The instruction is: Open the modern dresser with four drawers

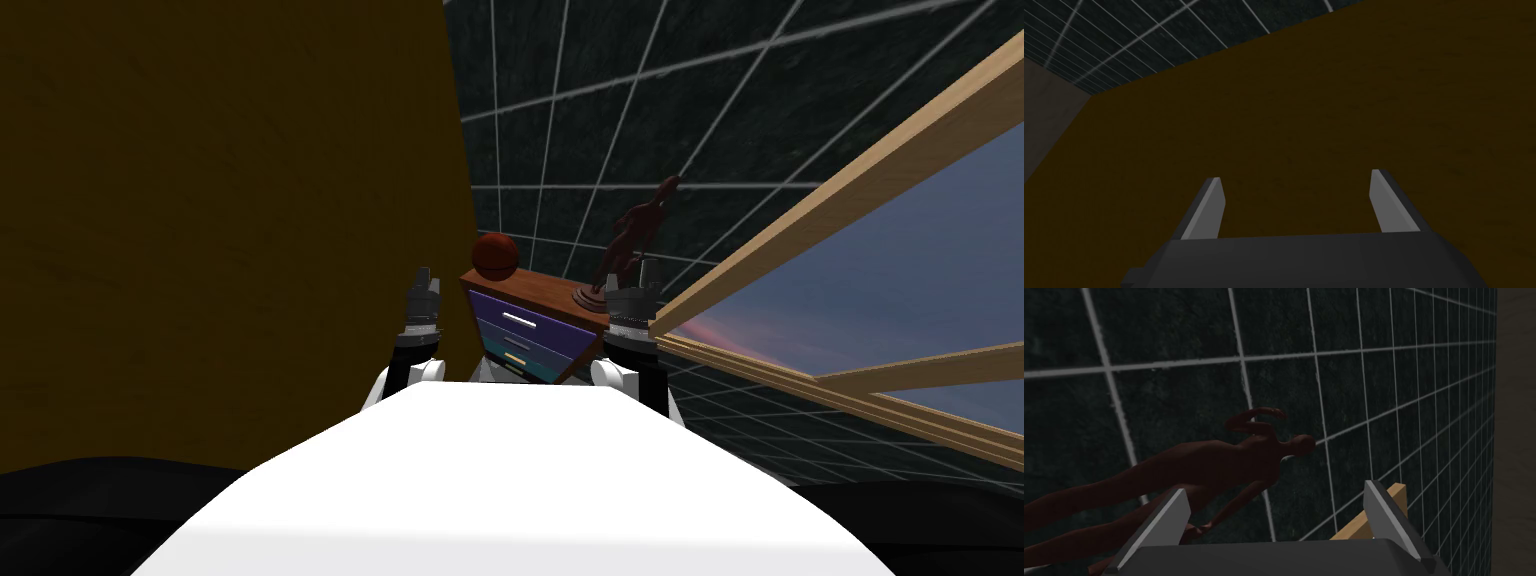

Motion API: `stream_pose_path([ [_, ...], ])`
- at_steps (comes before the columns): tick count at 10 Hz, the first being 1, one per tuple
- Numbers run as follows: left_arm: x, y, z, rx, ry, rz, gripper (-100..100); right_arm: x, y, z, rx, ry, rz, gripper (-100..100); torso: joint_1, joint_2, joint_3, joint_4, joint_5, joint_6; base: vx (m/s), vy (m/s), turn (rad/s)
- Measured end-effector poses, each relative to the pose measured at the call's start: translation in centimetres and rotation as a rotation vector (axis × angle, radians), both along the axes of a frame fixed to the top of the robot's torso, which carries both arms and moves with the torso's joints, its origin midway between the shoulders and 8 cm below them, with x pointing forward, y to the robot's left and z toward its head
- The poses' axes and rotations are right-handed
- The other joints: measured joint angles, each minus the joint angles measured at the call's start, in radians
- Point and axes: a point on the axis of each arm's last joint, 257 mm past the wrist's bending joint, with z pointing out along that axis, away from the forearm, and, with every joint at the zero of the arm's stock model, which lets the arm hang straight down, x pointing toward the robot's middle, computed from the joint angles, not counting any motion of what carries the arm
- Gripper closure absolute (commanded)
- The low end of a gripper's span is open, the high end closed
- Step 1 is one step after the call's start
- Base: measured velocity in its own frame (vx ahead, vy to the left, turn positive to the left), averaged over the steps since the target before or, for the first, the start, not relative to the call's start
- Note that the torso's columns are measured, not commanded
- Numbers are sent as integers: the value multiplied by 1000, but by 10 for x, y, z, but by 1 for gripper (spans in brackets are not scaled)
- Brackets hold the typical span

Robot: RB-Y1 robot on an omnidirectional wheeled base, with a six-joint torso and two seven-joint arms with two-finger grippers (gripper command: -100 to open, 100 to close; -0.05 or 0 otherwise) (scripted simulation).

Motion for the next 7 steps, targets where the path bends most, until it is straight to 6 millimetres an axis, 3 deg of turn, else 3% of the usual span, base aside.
stream_pose_path([
  [2,0,0,0,0,0,0,0,0,0,0,0,0,0,0,0,104,-209,105,0,0,0,0,0],
  [7,0,0,0,0,0,0,0,0,0,0,0,0,0,0,0,470,-939,470,0,0,0,0,0],
])
